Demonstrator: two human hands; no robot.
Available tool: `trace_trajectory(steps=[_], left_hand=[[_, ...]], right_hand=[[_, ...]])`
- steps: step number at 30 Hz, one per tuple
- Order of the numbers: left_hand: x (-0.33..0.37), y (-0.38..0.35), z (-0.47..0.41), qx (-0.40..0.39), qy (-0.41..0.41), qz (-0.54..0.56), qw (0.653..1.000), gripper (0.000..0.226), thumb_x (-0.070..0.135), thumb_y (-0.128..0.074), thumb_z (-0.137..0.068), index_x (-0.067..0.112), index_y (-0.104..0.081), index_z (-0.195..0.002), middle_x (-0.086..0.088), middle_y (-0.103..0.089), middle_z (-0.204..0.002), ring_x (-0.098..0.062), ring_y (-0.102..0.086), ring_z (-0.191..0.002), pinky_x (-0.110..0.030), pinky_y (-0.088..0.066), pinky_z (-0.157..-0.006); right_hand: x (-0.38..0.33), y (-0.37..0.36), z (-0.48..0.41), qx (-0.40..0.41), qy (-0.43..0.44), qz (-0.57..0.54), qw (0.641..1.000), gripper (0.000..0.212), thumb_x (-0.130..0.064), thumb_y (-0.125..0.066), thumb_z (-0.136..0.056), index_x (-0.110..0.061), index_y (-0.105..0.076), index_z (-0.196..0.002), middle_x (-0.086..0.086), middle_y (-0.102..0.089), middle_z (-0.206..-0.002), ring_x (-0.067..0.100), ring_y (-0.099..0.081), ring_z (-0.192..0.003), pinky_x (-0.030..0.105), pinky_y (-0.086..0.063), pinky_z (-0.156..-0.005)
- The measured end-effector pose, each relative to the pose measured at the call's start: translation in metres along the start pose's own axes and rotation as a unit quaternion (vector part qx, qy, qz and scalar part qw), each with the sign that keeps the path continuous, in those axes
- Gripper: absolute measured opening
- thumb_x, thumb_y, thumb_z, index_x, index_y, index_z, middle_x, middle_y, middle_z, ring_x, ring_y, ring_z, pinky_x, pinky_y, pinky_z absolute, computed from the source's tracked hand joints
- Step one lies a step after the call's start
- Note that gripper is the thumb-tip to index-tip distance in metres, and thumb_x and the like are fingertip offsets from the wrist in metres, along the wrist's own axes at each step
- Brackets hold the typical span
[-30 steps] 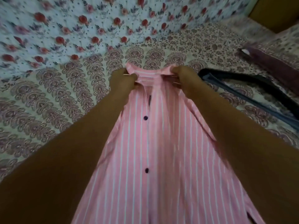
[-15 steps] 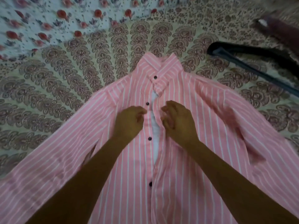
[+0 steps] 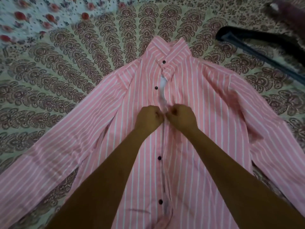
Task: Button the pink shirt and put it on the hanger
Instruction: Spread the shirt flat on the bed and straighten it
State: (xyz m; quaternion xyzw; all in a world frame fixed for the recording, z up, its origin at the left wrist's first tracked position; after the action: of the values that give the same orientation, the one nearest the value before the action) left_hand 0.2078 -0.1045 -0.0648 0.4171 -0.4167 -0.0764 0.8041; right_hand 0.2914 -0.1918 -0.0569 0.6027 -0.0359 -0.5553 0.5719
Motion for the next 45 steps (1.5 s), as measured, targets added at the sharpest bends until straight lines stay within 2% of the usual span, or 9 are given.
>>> trace_trajectory(steps=[2, 6, 10, 14, 25, 30, 36, 40, 45], left_hand=[[0.001, 0.002, 0.005, -0.026, -0.021, 0.021, 0.999, 0.011, 0.001, -0.058, -0.078, -0.003, -0.069, -0.08, -0.02, -0.069, -0.082, -0.031, -0.064, -0.084, -0.022, -0.037, -0.067], [-0.017, 0.002, 0.036, -0.07, -0.026, 0.094, 0.993, 0.029, -0.008, -0.053, -0.082, 0.003, -0.069, -0.104, -0.015, -0.07, -0.104, -0.023, -0.064, -0.1, -0.009, -0.043, -0.08], [-0.042, 0.022, 0.089, 0.055, 0.065, 0.162, 0.983, 0.03, -0.011, -0.05, -0.08, 0.004, -0.071, -0.095, -0.011, -0.071, -0.098, -0.01, -0.065, -0.082, -0.024, -0.05, -0.087], [-0.049, 0.003, 0.163, -0.023, 0.07, 0.131, 0.989, 0.022, -0.01, -0.054, -0.078, 0.006, -0.069, -0.079, -0.001, -0.066, -0.076, 0.001, -0.057, -0.057, -0.02, -0.048, -0.069], [-0.09, -0.049, 0.295, -0.199, 0.09, 0.024, 0.976, 0.037, 0.022, -0.041, -0.065, 0.008, -0.071, -0.082, -0.011, -0.071, -0.09, -0.031, -0.065, -0.088, -0.04, -0.051, -0.082], [-0.097, -0.059, 0.325, -0.23, 0.141, 0.029, 0.963, 0.031, 0.027, -0.064, -0.082, 0.021, -0.044, -0.06, 0.002, -0.047, -0.064, -0.021, -0.048, -0.072, -0.029, -0.035, -0.068], [-0.09, -0.064, 0.348, -0.176, 0.17, 0.138, 0.96, 0.042, 0.017, -0.068, -0.08, 0.016, -0.035, -0.054, -0.001, -0.038, -0.056, -0.012, -0.037, -0.057, -0.021, -0.029, -0.056], [-0.088, -0.067, 0.379, -0.285, 0.211, 0.28, 0.892, 0.009, 0.014, -0.069, -0.08, 0.007, -0.066, -0.082, -0.008, -0.068, -0.085, -0.017, -0.065, -0.077, -0.03, -0.055, -0.08], [-0.082, -0.066, 0.408, -0.297, 0.226, 0.321, 0.87, 0.016, 0.018, -0.06, -0.087, 0.009, -0.065, -0.099, -0.003, -0.066, -0.086, -0.011, -0.058, -0.072, -0.017, -0.048, -0.068]], right_hand=[[-0.008, 0.007, 0.004, 0.006, 0.03, -0.178, 0.984, 0.011, -0.007, -0.054, -0.086, -0.007, -0.056, -0.075, -0.002, -0.058, -0.07, 0.018, -0.057, -0.073, 0.029, -0.043, -0.069], [0.005, -0.004, 0.03, -0.066, 0.029, -0.151, 0.986, 0.031, 0.003, -0.044, -0.086, -0.004, -0.057, -0.113, 0.012, -0.065, -0.113, 0.026, -0.059, -0.107, 0.031, -0.044, -0.094], [0.018, 0.0, 0.093, 0.059, 0.062, -0.126, 0.988, 0.028, -0.003, -0.046, -0.084, -0.006, -0.061, -0.107, 0.009, -0.067, -0.103, 0.016, -0.061, -0.091, 0.022, -0.044, -0.082], [0.029, -0.024, 0.196, 0.117, 0.06, -0.081, 0.988, 0.006, -0.021, -0.053, -0.084, -0.017, -0.055, -0.086, -0.001, -0.059, -0.075, 0.003, -0.044, -0.06, 0.023, -0.037, -0.058], [0.038, -0.101, 0.315, -0.03, -0.033, 0.16, 0.986, 0.086, -0.073, -0.066, -0.045, -0.006, -0.056, -0.099, 0.012, -0.058, -0.088, 0.029, -0.058, -0.072, 0.034, -0.048, -0.056], [0.054, -0.113, 0.354, -0.089, 0.091, 0.233, 0.964, 0.111, -0.062, -0.074, -0.046, -0.006, -0.036, -0.134, 0.024, -0.048, -0.132, 0.039, -0.052, -0.117, 0.047, -0.044, -0.096], [0.077, -0.083, 0.391, 0.003, 0.086, 0.165, 0.982, 0.036, -0.008, -0.072, -0.064, -0.013, -0.061, -0.098, 0.012, -0.062, -0.101, 0.034, -0.062, -0.084, 0.038, -0.05, -0.068], [0.077, -0.067, 0.396, 0.024, 0.126, 0.131, 0.983, 0.017, -0.013, -0.051, -0.084, -0.011, -0.061, -0.097, 0.009, -0.063, -0.094, 0.026, -0.059, -0.078, 0.032, -0.047, -0.069], [0.073, -0.05, 0.417, 0.05, 0.184, 0.115, 0.975, 0.015, -0.012, -0.041, -0.086, -0.01, -0.05, -0.097, 0.008, -0.06, -0.084, 0.022, -0.053, -0.073, 0.027, -0.035, -0.07]])
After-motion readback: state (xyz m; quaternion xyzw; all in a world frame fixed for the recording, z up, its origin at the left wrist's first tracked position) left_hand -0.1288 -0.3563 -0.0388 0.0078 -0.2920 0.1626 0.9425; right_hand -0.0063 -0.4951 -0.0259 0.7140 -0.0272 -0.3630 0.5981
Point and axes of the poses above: each hand's wrist, its own z-axis away from the middle knuckle, its own y-axis out of the back of the hand, x = y × z, the point moved 5 cm from there along -z, towards the middle knuckle
